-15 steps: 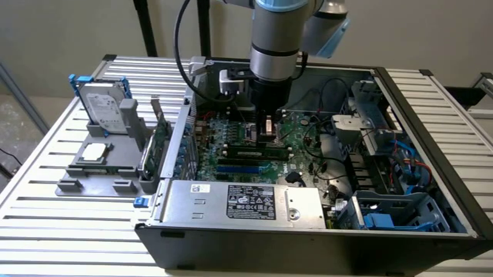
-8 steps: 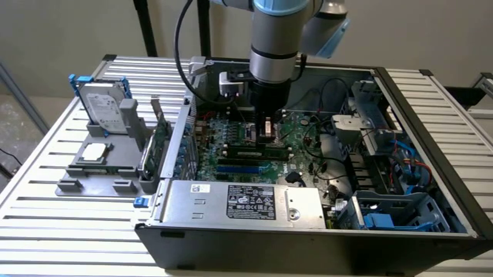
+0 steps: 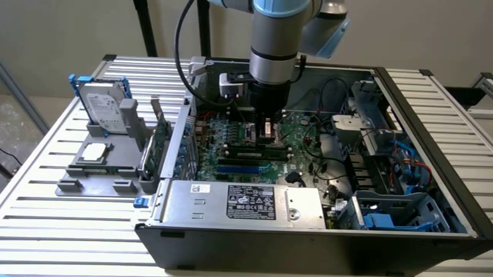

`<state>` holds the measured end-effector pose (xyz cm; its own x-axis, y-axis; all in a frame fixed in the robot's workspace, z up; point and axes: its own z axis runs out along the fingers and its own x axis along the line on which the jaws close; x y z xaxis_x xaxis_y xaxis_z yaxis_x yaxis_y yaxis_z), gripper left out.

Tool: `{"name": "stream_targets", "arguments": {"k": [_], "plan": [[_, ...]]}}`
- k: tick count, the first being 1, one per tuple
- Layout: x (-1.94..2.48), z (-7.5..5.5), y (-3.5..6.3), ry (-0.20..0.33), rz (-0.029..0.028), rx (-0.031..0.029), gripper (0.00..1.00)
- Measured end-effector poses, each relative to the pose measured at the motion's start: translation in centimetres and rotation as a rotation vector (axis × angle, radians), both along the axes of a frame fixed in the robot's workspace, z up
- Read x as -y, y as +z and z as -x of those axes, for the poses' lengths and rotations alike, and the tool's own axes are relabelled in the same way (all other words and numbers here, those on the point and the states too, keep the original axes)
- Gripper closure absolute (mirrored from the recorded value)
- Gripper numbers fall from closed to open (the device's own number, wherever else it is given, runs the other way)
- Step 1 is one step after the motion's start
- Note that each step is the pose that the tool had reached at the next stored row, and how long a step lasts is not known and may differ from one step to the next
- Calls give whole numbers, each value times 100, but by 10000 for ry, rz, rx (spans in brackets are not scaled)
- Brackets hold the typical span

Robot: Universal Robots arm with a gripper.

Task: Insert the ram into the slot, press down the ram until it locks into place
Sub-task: 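Press down the ram until it locks into place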

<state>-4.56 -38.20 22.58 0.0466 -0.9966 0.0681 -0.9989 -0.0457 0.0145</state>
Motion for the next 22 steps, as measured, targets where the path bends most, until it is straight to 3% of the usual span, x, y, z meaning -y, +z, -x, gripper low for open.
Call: {"name": "stream_targets", "arguments": {"k": [1, 6, 10, 22], "plan": [[-4, -2, 23, -3, -23, 1, 89], [-2, -4, 210, -13, -1, -22, 89], [-2, -9, 252, -132, -4, -21, 89], [-2, -9, 253, -2231, -4, -21, 89]]}}
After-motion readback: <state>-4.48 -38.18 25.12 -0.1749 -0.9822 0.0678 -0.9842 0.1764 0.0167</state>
